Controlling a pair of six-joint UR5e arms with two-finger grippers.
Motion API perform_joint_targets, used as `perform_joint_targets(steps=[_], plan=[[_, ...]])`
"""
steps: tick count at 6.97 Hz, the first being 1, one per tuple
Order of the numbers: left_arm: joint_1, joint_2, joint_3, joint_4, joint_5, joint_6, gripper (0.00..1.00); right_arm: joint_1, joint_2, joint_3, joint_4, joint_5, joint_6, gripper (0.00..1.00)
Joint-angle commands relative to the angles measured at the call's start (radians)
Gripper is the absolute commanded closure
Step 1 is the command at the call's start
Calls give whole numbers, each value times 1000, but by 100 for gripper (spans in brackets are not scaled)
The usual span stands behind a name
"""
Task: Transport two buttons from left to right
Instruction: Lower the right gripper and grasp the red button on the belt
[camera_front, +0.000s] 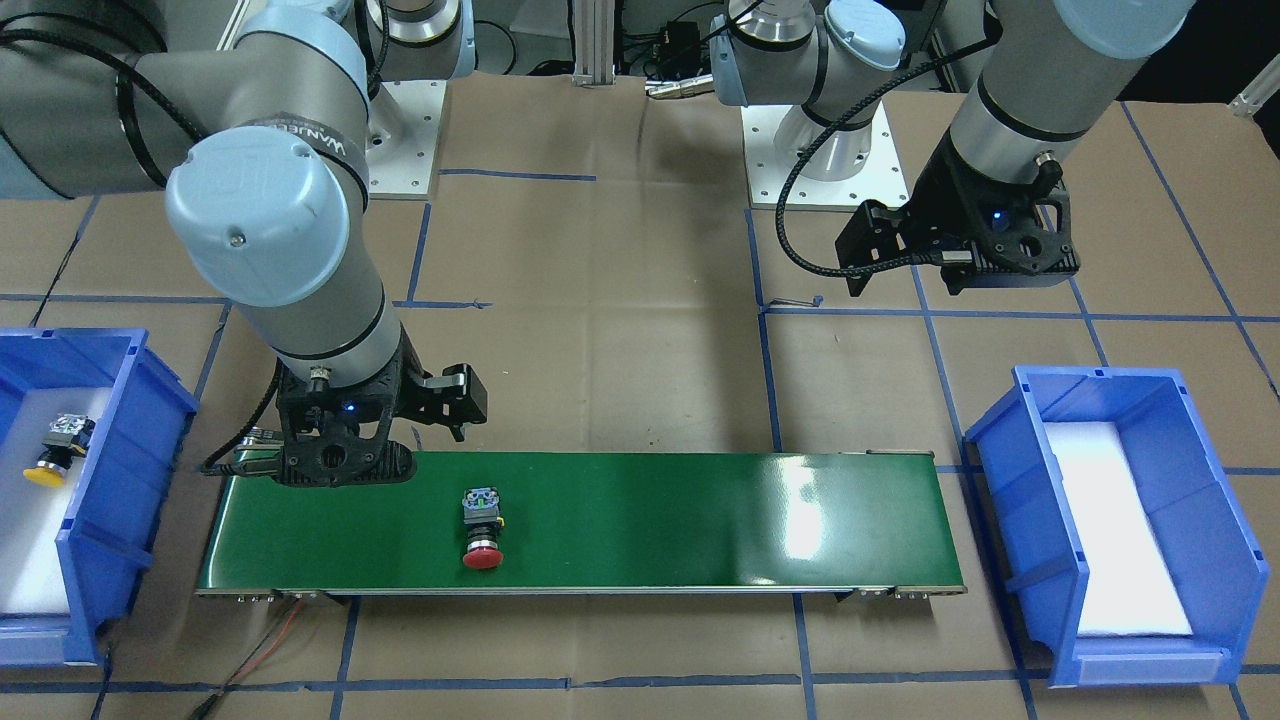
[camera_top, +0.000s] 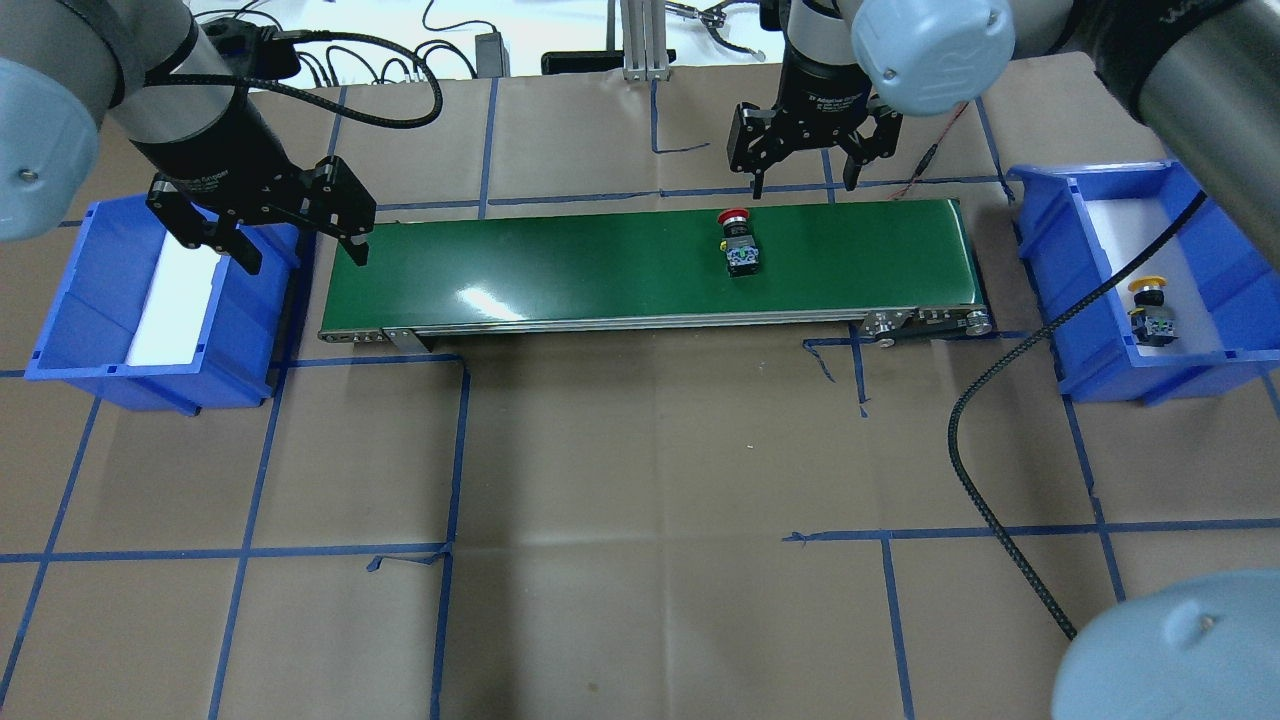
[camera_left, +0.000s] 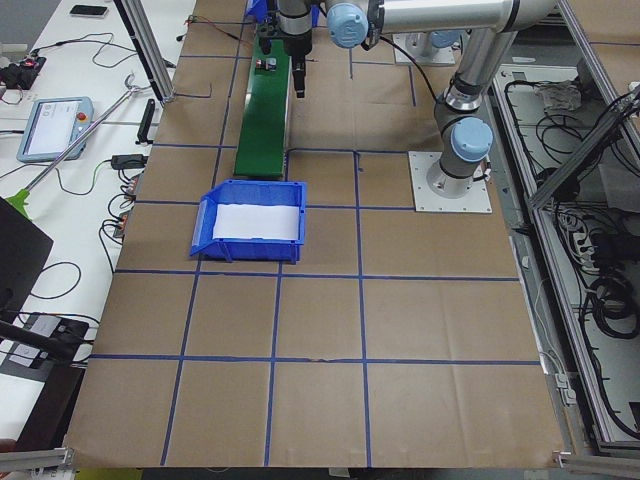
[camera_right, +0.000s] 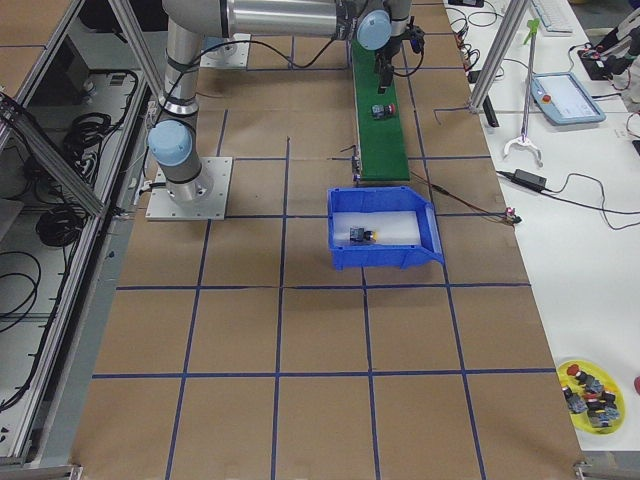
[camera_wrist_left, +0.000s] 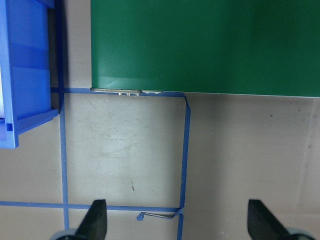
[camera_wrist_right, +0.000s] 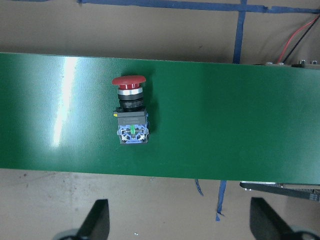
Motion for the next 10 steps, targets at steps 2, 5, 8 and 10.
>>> perform_joint_targets(steps=[2, 5, 8, 10], plan=[[0, 1, 0, 0, 0, 0, 0, -8, 45, 29, -62, 13, 11, 0], [0, -1, 0, 0, 0, 0, 0, -10, 64, 146, -234, 7, 4, 0], [0, -1, 0, 0, 0, 0, 0, -40, 153, 146, -315, 10, -6, 0], [0, -1, 0, 0, -2, 0, 0, -40, 170, 146, -320, 10, -8, 10]])
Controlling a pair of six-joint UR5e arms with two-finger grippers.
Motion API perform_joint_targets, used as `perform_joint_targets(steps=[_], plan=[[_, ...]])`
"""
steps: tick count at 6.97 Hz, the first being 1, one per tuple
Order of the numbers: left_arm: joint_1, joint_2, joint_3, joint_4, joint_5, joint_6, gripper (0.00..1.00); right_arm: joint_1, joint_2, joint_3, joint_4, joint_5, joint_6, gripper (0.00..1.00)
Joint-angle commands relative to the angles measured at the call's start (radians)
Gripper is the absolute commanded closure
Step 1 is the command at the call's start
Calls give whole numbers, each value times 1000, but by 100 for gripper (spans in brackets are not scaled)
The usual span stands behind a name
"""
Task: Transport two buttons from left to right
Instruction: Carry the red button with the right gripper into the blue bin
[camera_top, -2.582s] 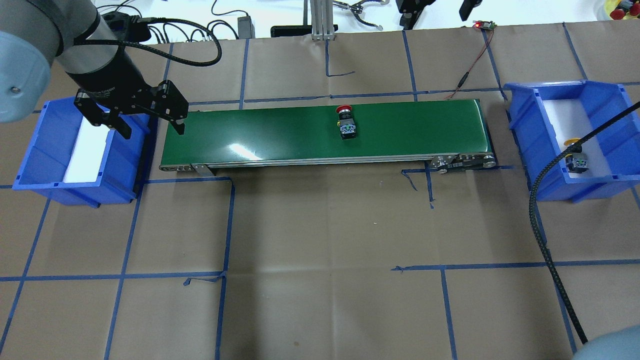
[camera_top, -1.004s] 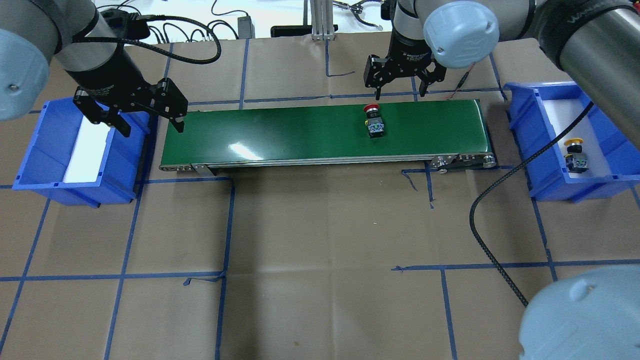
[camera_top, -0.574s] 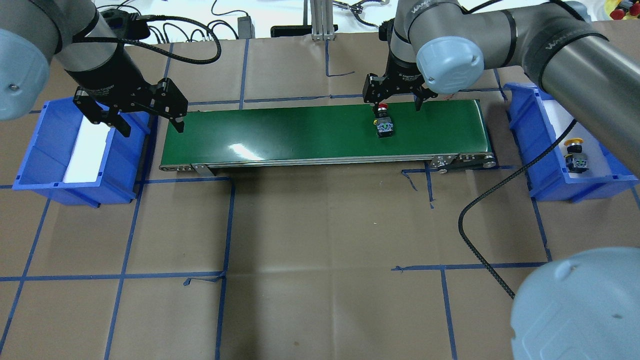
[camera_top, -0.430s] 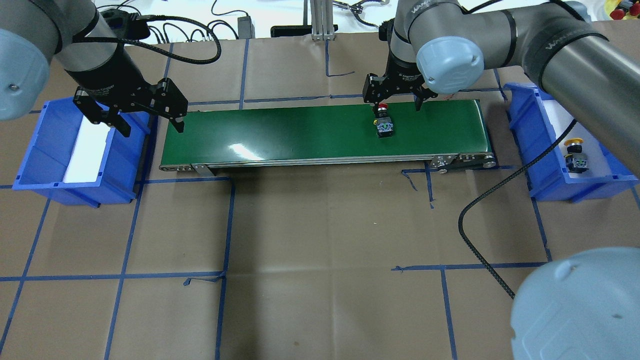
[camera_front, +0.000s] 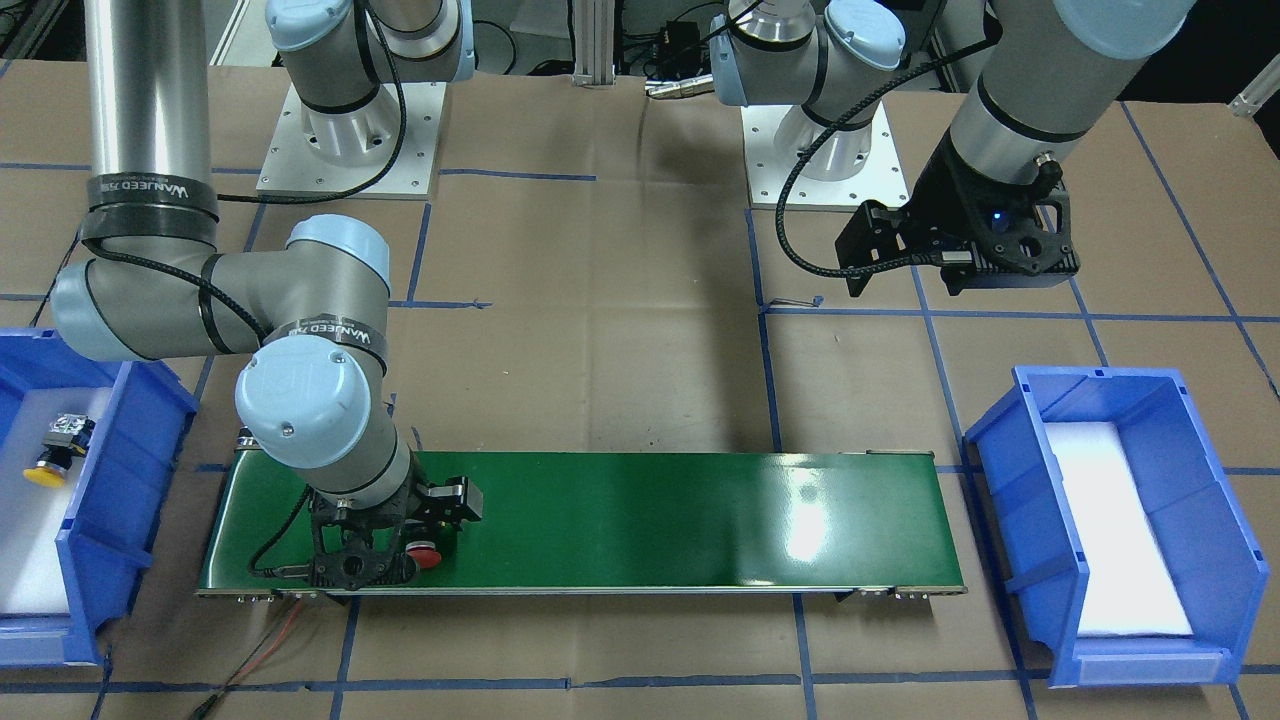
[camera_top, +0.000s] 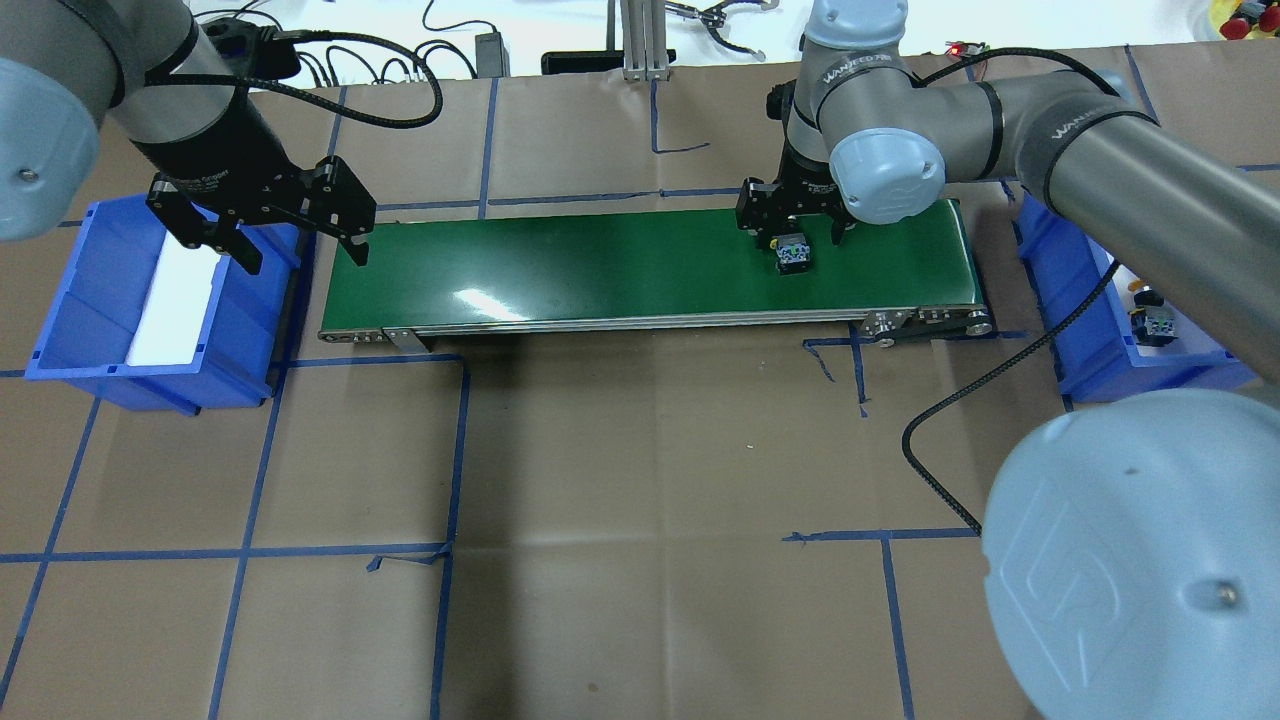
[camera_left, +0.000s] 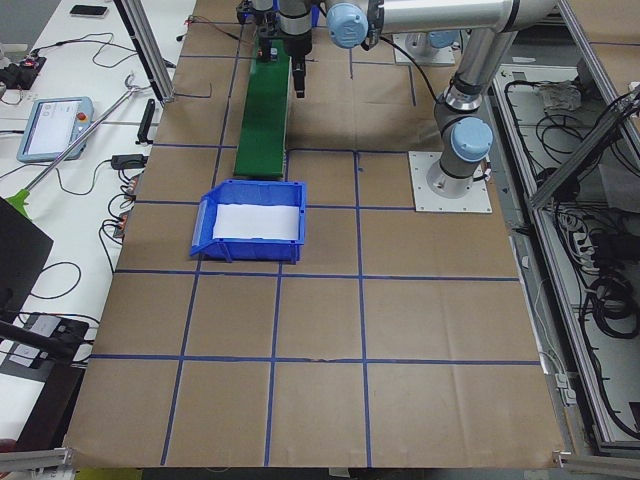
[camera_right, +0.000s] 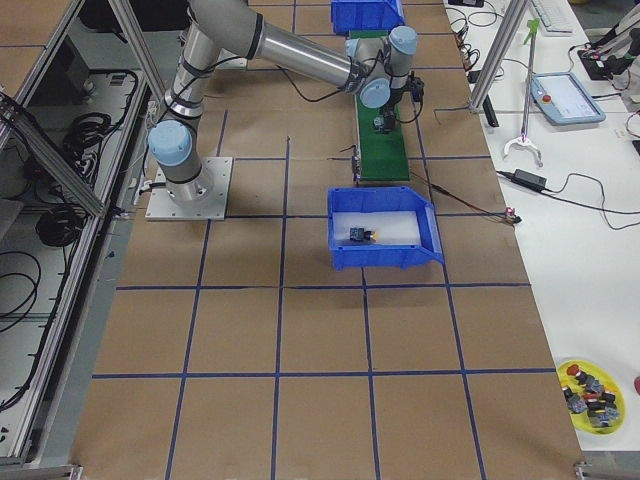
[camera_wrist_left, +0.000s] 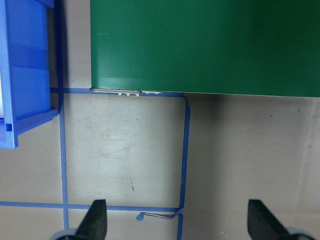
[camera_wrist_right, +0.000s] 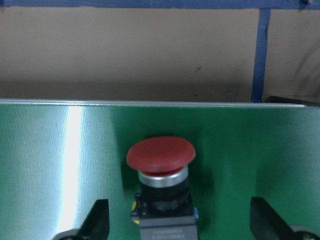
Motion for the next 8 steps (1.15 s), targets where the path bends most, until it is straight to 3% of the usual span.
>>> perform_joint_targets(steps=[1, 2, 3, 6, 8], plan=[[0, 0, 0, 0, -1, 0, 0, -7, 4, 0, 6, -14, -1, 48], [0, 0, 0, 0, -1, 0, 0, -18, -2, 2, 16, -15, -8, 86], [0, 0, 0, 0, -1, 0, 0, -29, -20, 0, 50, -17, -8, 95], [0, 0, 0, 2, -1, 0, 0, -149, -196, 0, 148, -54, -21, 96], [0, 2, 0, 0, -1, 0, 0, -328, -267, -39, 215, -52, -206, 96]])
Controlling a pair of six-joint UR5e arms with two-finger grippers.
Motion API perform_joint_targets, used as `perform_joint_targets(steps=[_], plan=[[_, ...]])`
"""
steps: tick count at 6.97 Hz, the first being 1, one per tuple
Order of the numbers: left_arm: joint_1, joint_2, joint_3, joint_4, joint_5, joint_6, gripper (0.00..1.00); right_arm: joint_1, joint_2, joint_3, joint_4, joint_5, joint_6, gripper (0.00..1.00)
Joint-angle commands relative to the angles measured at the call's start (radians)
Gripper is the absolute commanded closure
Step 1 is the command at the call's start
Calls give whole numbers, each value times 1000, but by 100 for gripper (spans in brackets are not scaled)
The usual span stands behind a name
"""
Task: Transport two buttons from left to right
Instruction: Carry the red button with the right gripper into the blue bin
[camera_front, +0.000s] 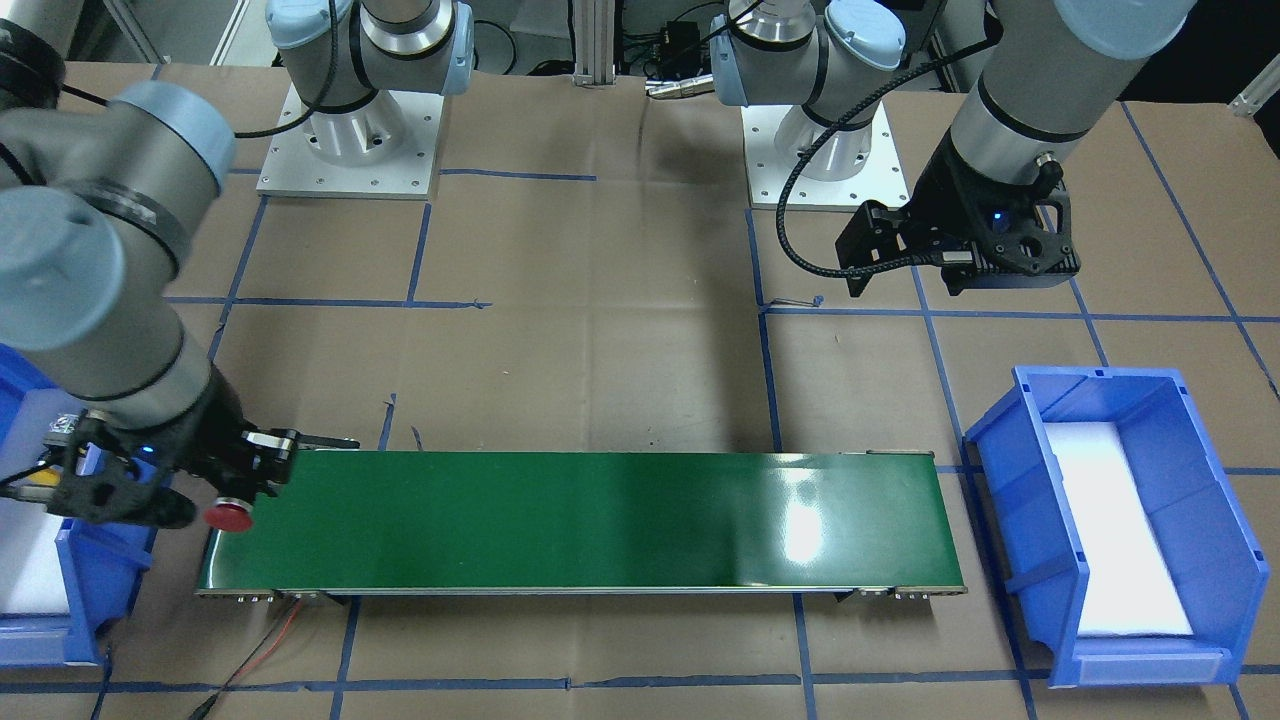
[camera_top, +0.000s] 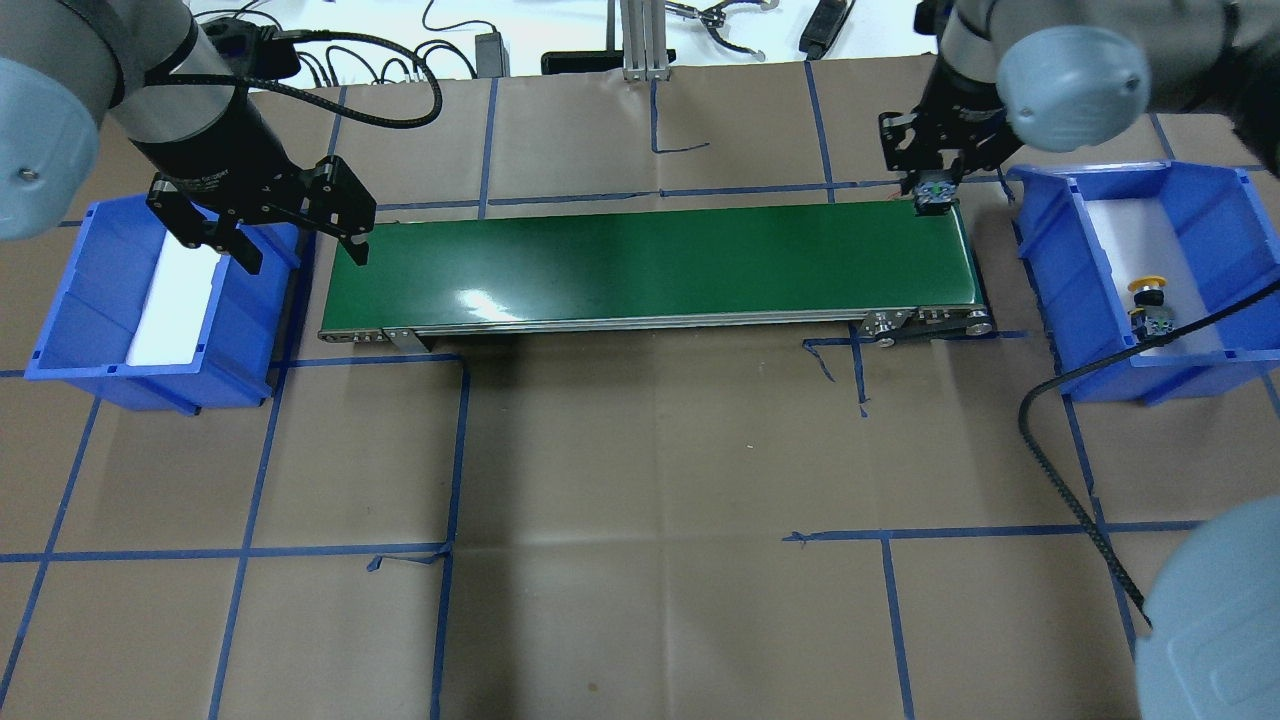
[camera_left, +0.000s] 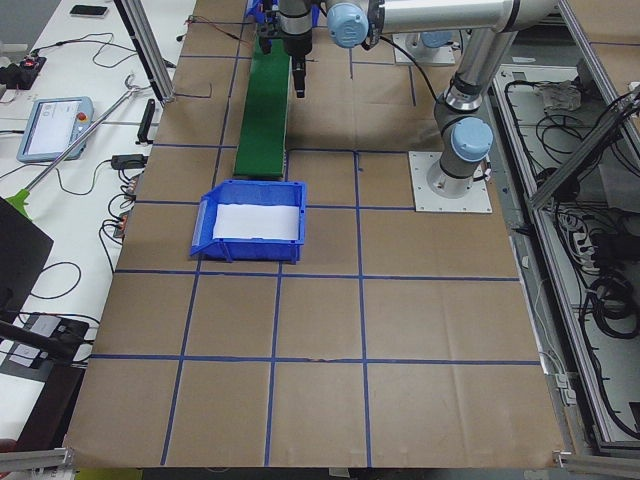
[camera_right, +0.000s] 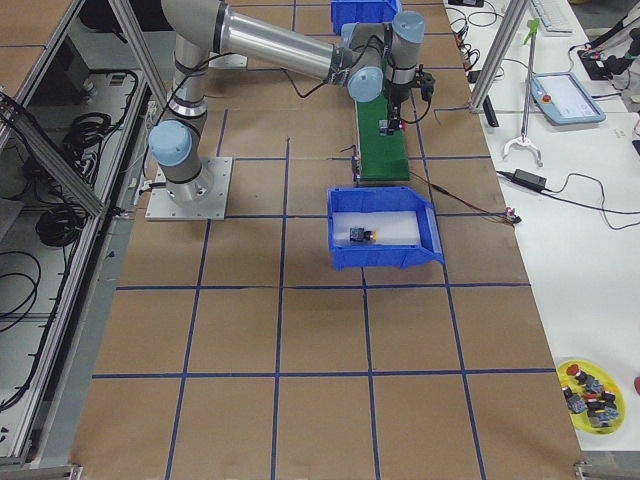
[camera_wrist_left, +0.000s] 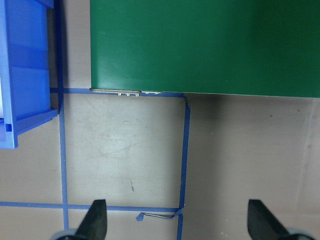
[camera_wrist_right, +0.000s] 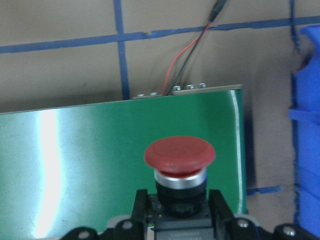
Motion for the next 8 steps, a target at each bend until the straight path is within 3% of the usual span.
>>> perform_joint_targets(steps=[1, 3, 6, 8], plan=[[2, 2, 0, 0, 1, 0, 0, -182, -41, -65, 79, 2, -185, 96], [2, 3, 0, 0, 2, 0, 0, -275, 63, -157, 58, 1, -384, 96], [2, 2, 0, 0, 2, 0, 0, -309, 260, -256, 55, -3, -480, 96], [2, 2, 0, 0, 4, 0, 0, -316, 306, -244, 55, -12, -511, 96]])
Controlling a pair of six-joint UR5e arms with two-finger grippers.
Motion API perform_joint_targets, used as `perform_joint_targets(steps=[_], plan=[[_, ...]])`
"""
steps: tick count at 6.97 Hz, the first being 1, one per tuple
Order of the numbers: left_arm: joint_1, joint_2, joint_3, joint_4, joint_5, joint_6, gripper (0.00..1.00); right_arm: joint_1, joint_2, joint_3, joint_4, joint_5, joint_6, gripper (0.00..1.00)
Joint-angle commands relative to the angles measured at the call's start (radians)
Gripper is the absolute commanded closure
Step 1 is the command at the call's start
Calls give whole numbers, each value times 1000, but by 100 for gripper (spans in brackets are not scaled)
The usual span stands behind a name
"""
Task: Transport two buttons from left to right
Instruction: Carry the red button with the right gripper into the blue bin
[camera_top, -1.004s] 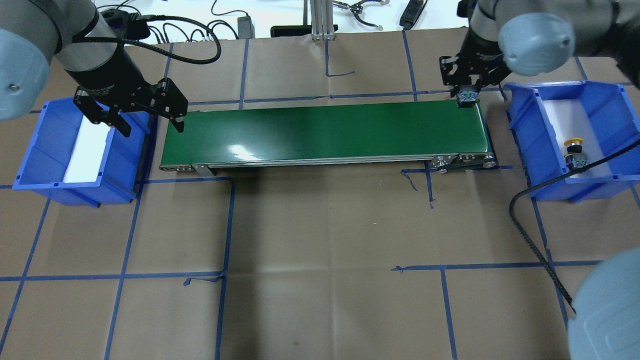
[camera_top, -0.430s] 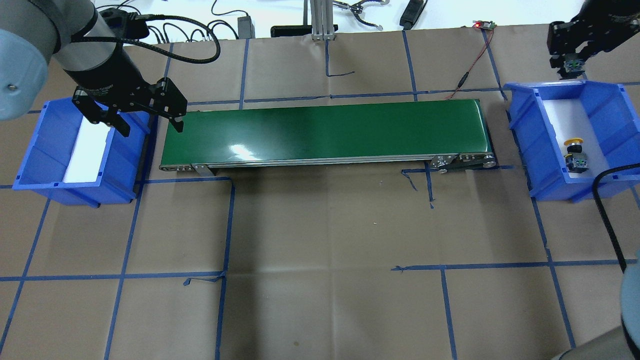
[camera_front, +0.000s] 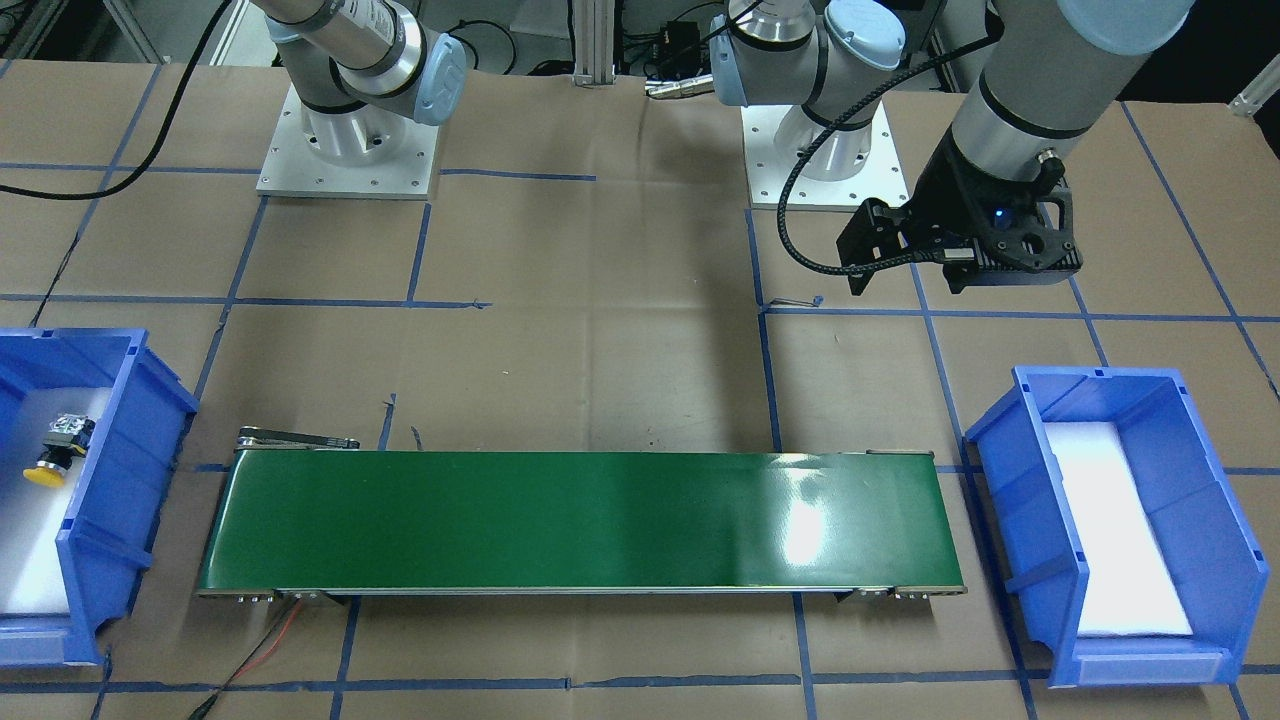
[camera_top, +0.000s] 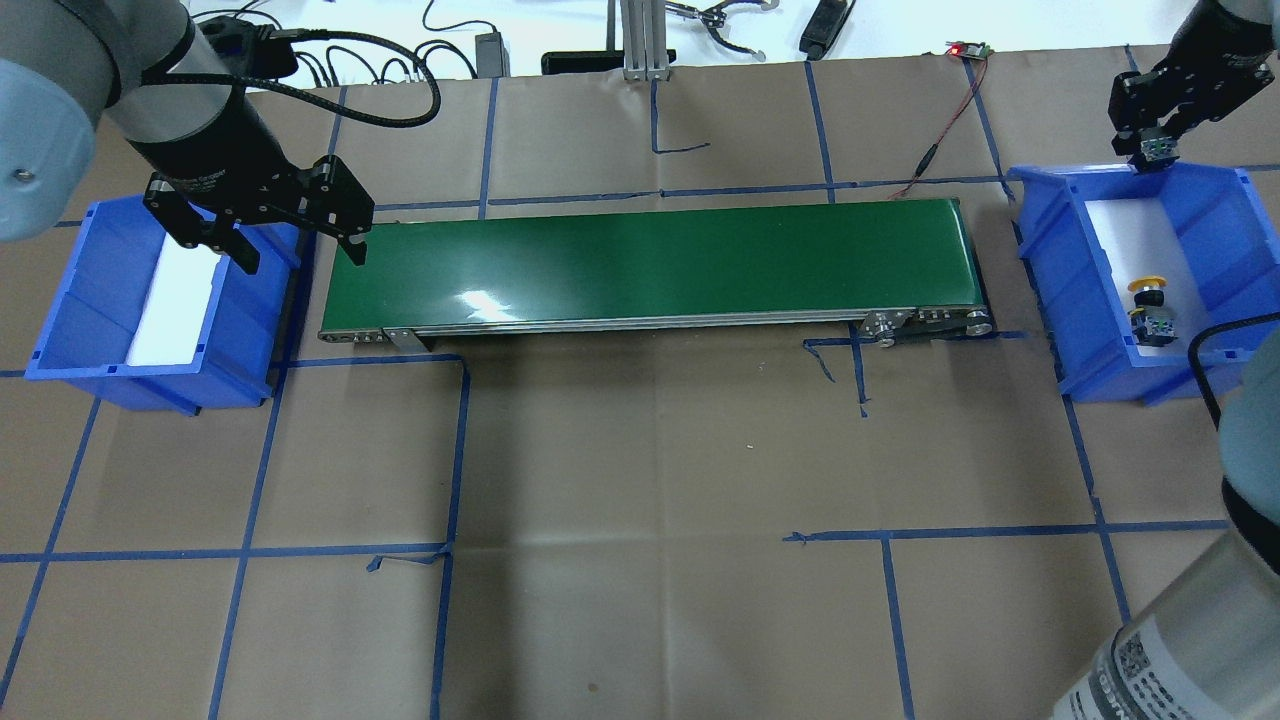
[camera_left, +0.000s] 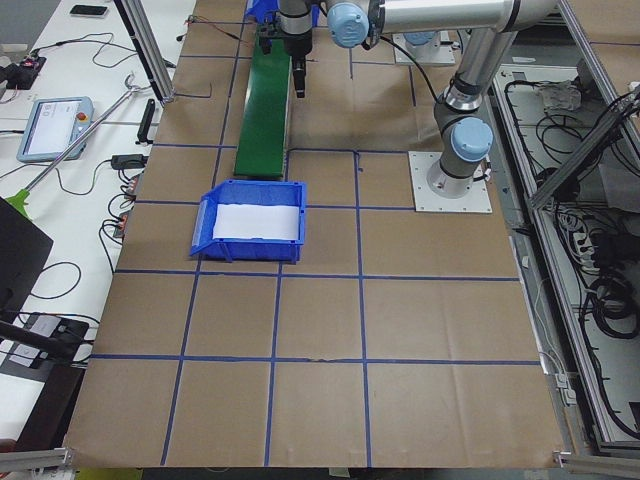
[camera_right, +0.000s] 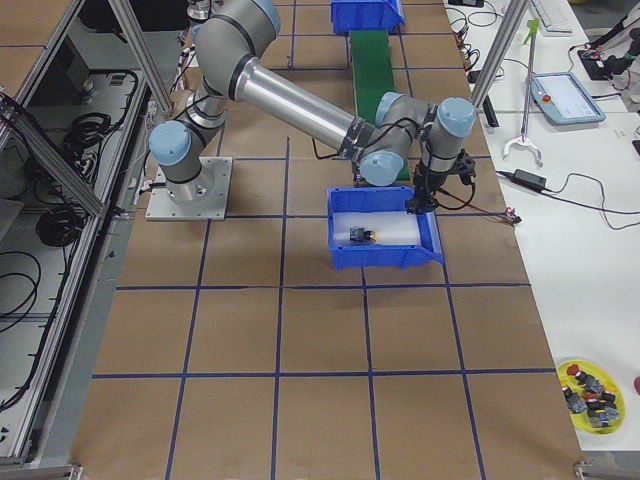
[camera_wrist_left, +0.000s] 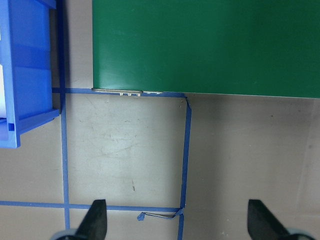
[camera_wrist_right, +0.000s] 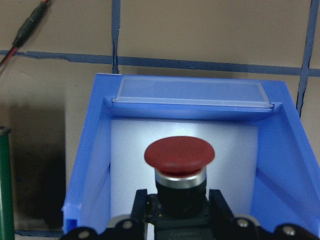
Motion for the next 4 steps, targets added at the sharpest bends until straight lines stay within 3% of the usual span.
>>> perform_joint_targets(steps=[1, 4], plan=[[0, 0, 0, -1, 0, 0, 0, -13, 62, 10, 0, -8, -23, 96], [0, 0, 0, 1, 0, 0, 0, -45, 79, 68, 0, -19, -20, 95]])
